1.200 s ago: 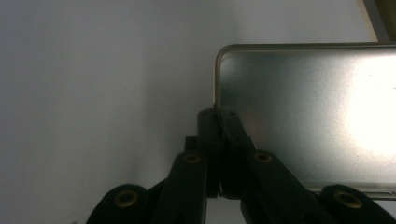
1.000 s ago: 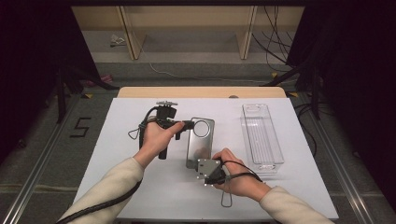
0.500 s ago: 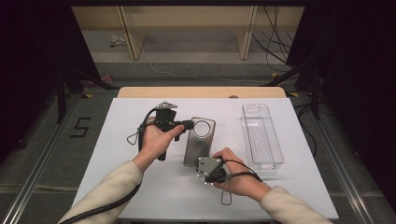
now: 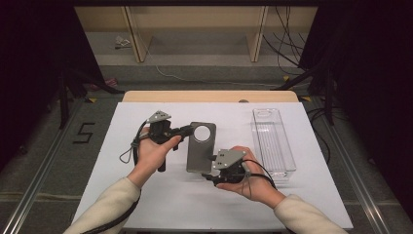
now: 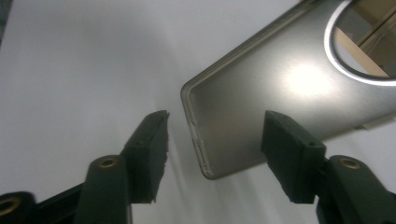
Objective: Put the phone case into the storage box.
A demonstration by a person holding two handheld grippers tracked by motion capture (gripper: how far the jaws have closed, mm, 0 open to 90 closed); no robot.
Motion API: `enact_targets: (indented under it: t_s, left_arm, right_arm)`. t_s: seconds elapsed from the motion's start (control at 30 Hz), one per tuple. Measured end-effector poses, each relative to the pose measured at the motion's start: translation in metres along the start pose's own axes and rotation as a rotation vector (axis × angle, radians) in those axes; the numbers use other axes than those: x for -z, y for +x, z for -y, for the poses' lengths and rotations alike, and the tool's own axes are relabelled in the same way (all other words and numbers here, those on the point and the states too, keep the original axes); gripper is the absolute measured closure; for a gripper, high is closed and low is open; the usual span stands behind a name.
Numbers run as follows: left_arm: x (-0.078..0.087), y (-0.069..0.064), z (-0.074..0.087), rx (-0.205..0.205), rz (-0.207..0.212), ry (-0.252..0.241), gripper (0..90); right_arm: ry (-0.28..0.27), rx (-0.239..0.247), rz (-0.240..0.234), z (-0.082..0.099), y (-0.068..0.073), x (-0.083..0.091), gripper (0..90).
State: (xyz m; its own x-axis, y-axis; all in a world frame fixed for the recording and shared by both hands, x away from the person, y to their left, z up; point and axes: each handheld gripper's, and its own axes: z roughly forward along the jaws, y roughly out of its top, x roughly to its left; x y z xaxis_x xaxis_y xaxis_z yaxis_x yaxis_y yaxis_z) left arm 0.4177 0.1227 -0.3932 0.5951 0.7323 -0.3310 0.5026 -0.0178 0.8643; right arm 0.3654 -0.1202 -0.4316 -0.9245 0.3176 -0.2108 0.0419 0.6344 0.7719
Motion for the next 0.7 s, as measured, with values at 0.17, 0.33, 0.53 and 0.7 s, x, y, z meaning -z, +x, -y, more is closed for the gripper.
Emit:
enact_targets:
  t_s: [0.17, 0.33, 0.53, 0.7]
  left_arm:
    - [0.006, 0.003, 0.004, -0.028, 0.009, -0.033, 83.4]
    - [0.011, 0.002, 0.004, -0.045, 0.008, -0.061, 83.4]
    - [0.016, -0.001, 0.005, -0.06, 0.016, -0.083, 83.4]
    - [0.017, -0.003, 0.007, -0.065, 0.021, -0.097, 83.4]
  right_arm:
    - [-0.055, -0.087, 0.01, 0.003, -0.008, 0.009, 35.0]
    - [-0.085, -0.149, 0.026, 0.01, -0.014, 0.015, 31.6]
    - [-0.13, -0.209, 0.049, 0.016, -0.021, 0.022, 30.0]
    - [-0.158, -0.255, 0.073, 0.02, -0.027, 0.026, 30.5]
